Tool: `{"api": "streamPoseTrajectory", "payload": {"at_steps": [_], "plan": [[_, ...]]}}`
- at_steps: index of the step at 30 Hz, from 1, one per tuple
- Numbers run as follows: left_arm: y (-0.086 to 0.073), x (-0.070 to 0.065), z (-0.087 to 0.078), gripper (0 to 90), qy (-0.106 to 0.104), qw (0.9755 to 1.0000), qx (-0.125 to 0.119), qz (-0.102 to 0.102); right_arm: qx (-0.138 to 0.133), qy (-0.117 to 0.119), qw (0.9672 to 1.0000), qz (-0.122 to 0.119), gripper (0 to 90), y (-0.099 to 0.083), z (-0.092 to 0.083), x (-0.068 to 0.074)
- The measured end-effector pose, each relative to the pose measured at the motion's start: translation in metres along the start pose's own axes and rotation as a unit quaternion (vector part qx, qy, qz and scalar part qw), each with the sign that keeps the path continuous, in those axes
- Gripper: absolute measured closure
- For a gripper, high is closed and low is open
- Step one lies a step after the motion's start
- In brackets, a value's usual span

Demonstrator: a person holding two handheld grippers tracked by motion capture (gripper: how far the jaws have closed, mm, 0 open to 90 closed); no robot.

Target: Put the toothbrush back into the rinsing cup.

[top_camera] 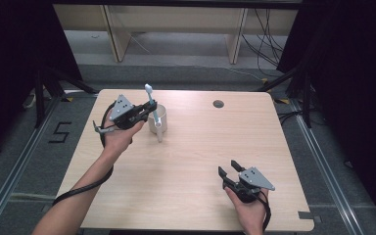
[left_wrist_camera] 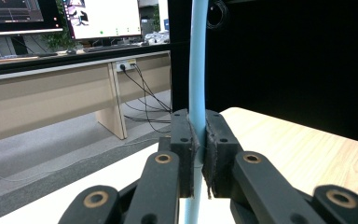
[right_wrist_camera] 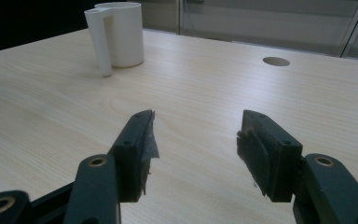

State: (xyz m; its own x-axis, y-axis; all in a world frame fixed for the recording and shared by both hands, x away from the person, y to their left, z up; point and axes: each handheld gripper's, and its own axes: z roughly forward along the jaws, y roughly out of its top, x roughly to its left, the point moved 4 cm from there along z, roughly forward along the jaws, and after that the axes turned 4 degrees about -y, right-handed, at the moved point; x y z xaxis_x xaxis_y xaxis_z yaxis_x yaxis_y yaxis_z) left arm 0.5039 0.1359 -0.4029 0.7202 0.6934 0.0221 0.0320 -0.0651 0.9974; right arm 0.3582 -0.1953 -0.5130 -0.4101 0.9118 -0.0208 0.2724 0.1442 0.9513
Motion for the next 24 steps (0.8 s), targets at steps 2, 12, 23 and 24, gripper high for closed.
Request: {"api": "streamPoseTrajectory", "payload": {"at_steps": [2, 12, 23, 24], "plan": [[-0.0008, -0.0003, 0.0007, 83.0, -0.001, 1.0000, 0.002, 0.000, 0.002, 0.003, 1.0000, 0.003, 45.6, -0.0005, 0.0005, 0.0009], [-0.0049, -0.0014, 0.0043, 83.0, -0.003, 0.9999, 0.010, 0.003, 0.004, 0.003, 1.0000, 0.006, 45.6, 0.0001, -0.0002, 0.0014], [-0.0080, -0.0017, 0.0063, 83.0, -0.003, 0.9999, 0.013, 0.002, 0.003, 0.010, 0.9999, 0.008, 45.6, 0.0003, 0.0007, 0.0024], [-0.0083, -0.0016, 0.0064, 83.0, -0.003, 0.9999, 0.014, 0.002, 0.003, 0.009, 0.9999, 0.007, 45.6, 0.0003, 0.0006, 0.0021]]}}
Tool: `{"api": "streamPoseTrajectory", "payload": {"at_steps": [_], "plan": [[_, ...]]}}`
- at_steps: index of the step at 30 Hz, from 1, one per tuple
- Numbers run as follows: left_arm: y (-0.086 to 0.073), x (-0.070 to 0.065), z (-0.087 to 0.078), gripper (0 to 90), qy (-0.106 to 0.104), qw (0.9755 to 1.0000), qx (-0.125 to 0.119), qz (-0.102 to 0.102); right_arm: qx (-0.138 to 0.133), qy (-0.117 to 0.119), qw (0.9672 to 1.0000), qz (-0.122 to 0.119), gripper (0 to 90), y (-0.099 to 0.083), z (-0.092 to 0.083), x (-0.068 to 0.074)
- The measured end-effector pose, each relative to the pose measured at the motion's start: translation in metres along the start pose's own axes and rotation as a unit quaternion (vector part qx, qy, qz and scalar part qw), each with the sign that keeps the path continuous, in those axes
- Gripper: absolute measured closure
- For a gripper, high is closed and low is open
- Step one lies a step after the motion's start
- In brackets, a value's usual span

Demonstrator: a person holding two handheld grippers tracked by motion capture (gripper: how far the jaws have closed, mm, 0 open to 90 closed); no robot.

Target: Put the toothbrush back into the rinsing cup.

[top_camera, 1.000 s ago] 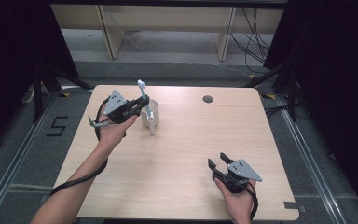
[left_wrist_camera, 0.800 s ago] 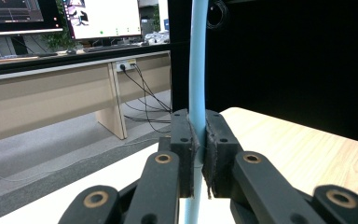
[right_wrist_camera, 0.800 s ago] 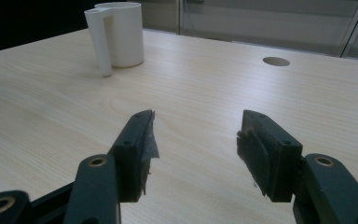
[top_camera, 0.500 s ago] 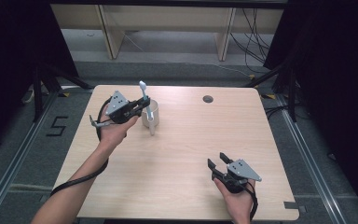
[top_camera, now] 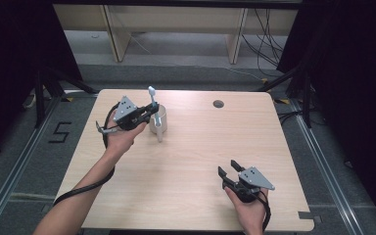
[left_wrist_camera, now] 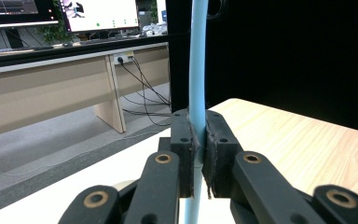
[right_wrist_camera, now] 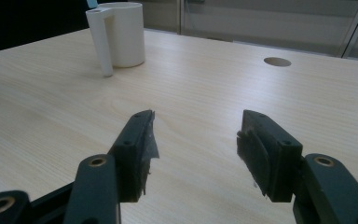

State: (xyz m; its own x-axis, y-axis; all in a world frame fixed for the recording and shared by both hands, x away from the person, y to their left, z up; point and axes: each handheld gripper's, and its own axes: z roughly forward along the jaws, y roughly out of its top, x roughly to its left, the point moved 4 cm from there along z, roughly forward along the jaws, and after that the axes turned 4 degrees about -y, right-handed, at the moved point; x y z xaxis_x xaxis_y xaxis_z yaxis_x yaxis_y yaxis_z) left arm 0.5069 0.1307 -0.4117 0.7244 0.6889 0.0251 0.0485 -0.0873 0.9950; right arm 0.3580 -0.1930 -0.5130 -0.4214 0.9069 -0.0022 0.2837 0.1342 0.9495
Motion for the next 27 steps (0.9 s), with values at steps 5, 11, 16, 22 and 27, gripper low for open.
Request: {"api": "streamPoseTrajectory", "payload": {"at_steps": [5, 11, 16, 22, 27], "plan": [[-0.002, 0.000, 0.001, 83.0, 0.000, 1.0000, 0.003, -0.002, 0.000, -0.001, 1.0000, 0.000, 45.6, 0.000, 0.000, 0.000], [-0.004, -0.001, 0.002, 83.0, 0.000, 1.0000, 0.006, 0.000, 0.000, 0.000, 1.0000, 0.001, 45.6, 0.000, 0.000, 0.000], [-0.006, -0.001, 0.004, 83.0, -0.001, 1.0000, 0.009, 0.000, -0.012, -0.003, 0.9999, -0.005, 45.5, 0.001, 0.002, 0.000], [-0.009, 0.000, 0.005, 83.0, -0.001, 0.9999, 0.011, -0.002, -0.004, 0.005, 1.0000, 0.003, 45.5, 0.000, 0.002, 0.001], [-0.012, 0.001, 0.006, 83.0, 0.000, 0.9999, 0.015, -0.002, -0.008, 0.000, 1.0000, 0.003, 45.5, 0.000, 0.002, 0.001]]}}
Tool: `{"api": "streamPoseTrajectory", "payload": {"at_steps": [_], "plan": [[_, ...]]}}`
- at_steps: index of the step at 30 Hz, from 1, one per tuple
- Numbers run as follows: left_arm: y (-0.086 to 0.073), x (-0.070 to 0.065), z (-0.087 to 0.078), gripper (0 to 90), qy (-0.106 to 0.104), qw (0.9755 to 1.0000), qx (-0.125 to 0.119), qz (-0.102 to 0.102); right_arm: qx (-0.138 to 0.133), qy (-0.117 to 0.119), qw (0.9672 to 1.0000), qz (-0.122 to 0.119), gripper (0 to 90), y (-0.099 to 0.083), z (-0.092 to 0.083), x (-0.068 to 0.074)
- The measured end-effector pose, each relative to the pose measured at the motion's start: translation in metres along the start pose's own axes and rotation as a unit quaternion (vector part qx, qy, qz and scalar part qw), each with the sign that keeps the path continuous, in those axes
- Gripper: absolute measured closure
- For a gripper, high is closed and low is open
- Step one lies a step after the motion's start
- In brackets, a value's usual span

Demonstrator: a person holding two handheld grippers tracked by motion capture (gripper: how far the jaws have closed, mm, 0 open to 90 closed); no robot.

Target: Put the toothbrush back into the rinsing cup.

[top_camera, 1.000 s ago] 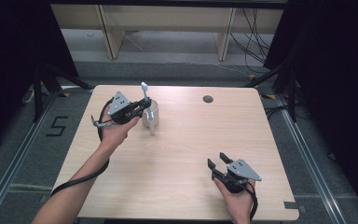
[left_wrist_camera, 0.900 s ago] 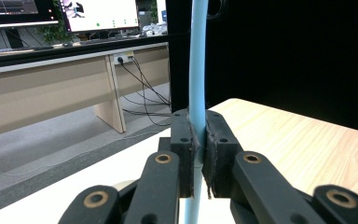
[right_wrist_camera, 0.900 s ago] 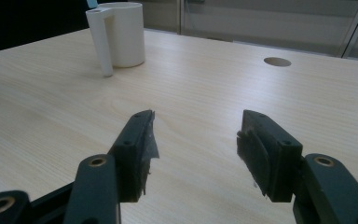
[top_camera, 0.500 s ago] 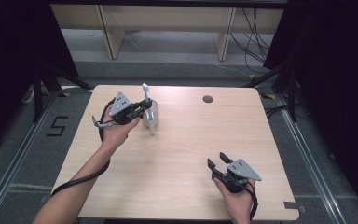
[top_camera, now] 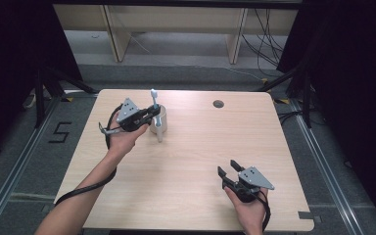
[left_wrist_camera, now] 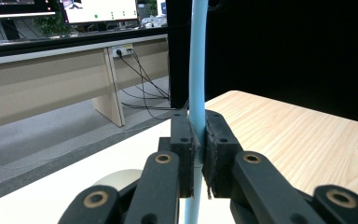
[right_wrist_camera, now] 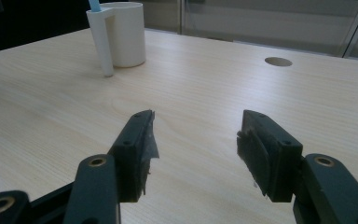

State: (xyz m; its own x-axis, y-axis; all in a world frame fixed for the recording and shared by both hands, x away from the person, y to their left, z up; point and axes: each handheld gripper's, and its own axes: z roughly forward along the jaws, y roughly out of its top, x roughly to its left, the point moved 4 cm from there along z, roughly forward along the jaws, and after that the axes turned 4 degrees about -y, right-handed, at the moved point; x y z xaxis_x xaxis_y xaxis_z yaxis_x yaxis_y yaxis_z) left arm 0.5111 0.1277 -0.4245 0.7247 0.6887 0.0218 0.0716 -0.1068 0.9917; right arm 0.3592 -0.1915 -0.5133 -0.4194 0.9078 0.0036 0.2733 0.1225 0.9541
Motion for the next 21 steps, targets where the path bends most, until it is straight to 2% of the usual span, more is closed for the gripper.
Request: {"api": "streamPoseTrajectory", "payload": {"at_steps": [4, 5, 7, 8, 14, 16, 17, 21], "plan": [[-0.002, 0.000, 0.001, 83.0, 0.001, 1.0000, 0.001, -0.003, 0.002, 0.003, 1.0000, 0.006, 45.5, 0.000, 0.000, 0.001], [-0.003, 0.000, 0.001, 83.0, 0.001, 1.0000, 0.001, -0.003, -0.001, -0.002, 1.0000, -0.005, 45.5, 0.000, -0.001, -0.001], [-0.005, 0.000, 0.002, 83.0, 0.001, 1.0000, 0.003, -0.005, -0.004, -0.004, 0.9999, -0.009, 45.4, 0.000, 0.000, -0.001], [-0.007, 0.001, 0.002, 83.0, 0.001, 1.0000, 0.004, -0.004, 0.001, 0.001, 1.0000, 0.001, 45.4, 0.000, 0.000, 0.000], [-0.012, 0.001, 0.003, 83.0, -0.001, 1.0000, 0.007, -0.007, 0.004, 0.006, 1.0000, 0.003, 45.4, 0.000, 0.000, 0.001], [-0.014, 0.001, 0.004, 83.0, -0.001, 0.9999, 0.009, -0.007, 0.010, -0.002, 0.9999, -0.003, 45.4, -0.001, -0.001, 0.000], [-0.016, 0.002, 0.004, 82.9, 0.001, 0.9999, 0.011, -0.007, 0.004, -0.004, 0.9999, -0.013, 45.4, -0.001, 0.000, -0.001], [-0.019, 0.003, 0.005, 82.9, 0.000, 0.9999, 0.013, -0.009, 0.002, -0.006, 0.9999, -0.013, 45.3, -0.001, 0.000, -0.001]]}}
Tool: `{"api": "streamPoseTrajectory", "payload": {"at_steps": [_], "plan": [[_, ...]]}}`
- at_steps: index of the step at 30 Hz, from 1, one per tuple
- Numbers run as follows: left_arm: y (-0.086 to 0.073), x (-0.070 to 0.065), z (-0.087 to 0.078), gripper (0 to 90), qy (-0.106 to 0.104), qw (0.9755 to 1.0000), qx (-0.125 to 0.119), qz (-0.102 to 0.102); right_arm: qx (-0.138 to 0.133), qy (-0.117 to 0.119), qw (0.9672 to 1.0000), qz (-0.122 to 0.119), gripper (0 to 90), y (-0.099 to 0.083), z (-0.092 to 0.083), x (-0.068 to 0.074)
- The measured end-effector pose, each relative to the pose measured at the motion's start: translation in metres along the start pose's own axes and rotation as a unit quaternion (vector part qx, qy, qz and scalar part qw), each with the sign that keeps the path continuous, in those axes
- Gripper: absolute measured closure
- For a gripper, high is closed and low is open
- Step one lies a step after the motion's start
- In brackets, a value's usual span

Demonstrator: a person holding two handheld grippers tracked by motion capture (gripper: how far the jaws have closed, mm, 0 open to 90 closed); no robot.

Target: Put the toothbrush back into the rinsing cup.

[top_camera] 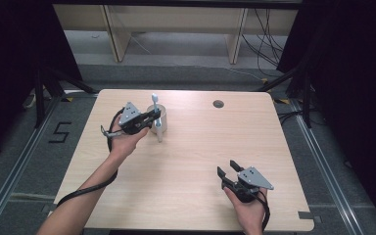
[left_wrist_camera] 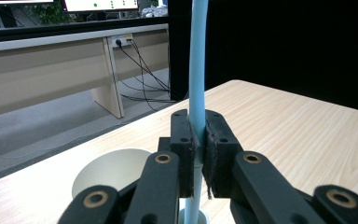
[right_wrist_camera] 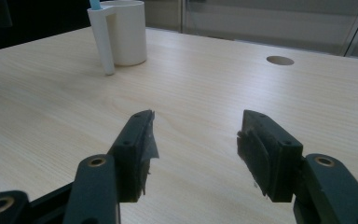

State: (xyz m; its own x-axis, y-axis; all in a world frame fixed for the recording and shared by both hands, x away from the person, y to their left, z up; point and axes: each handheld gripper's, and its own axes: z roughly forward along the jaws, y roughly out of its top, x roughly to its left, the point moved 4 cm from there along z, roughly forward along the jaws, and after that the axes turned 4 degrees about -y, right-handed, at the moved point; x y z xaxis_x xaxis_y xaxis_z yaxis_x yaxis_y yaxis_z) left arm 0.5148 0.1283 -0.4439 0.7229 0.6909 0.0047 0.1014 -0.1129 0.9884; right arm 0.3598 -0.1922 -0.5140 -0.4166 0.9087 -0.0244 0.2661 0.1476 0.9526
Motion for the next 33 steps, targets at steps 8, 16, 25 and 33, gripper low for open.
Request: {"api": "streamPoseTrajectory", "payload": {"at_steps": [8, 16, 25, 33], "plan": [[-0.004, 0.001, 0.002, 82.9, -0.002, 1.0000, 0.001, -0.002, 0.007, 0.007, 0.9998, 0.015, 45.3, -0.001, 0.000, 0.003], [-0.007, 0.000, 0.004, 82.9, -0.001, 1.0000, 0.005, 0.004, 0.008, 0.008, 0.9998, 0.016, 45.2, -0.001, 0.000, 0.003], [-0.012, 0.001, 0.005, 82.8, -0.003, 1.0000, 0.005, 0.000, 0.006, 0.009, 0.9999, 0.013, 45.2, -0.001, 0.000, 0.002], [-0.019, 0.004, 0.003, 82.8, 0.001, 0.9999, 0.009, -0.009, 0.009, 0.006, 0.9999, 0.010, 45.2, -0.002, 0.001, 0.003]]}}
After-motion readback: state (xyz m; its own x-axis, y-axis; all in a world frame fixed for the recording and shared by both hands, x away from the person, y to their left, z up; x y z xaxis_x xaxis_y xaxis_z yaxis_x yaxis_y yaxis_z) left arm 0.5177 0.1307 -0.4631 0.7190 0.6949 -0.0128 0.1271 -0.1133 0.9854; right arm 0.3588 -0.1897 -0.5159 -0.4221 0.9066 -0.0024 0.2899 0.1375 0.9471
